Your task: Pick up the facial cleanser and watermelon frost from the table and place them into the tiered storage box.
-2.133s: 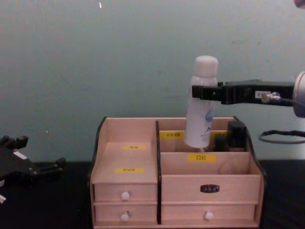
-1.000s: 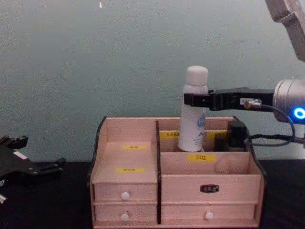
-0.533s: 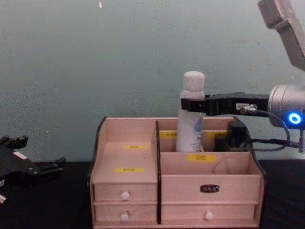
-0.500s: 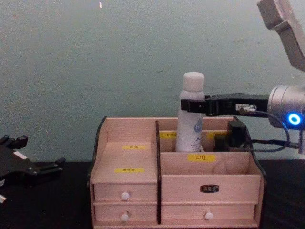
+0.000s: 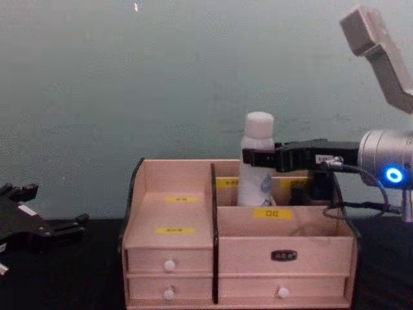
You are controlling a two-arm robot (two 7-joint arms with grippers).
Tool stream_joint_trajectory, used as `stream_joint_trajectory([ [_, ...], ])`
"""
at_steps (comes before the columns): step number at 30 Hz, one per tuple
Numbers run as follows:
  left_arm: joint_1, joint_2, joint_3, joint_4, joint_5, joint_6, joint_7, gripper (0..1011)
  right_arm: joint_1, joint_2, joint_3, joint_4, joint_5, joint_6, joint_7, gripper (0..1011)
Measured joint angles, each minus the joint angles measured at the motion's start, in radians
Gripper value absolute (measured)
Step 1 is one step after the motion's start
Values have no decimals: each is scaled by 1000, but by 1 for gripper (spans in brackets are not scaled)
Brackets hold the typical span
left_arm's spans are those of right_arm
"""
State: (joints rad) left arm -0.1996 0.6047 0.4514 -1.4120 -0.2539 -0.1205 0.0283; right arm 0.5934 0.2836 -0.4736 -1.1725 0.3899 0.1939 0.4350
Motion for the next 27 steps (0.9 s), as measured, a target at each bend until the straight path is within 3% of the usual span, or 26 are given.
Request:
stream_joint_trajectory([
  [27, 0, 0, 0, 0, 0, 0, 0, 1001, -9, -24, 2, 50, -42, -3, 1, 589],
])
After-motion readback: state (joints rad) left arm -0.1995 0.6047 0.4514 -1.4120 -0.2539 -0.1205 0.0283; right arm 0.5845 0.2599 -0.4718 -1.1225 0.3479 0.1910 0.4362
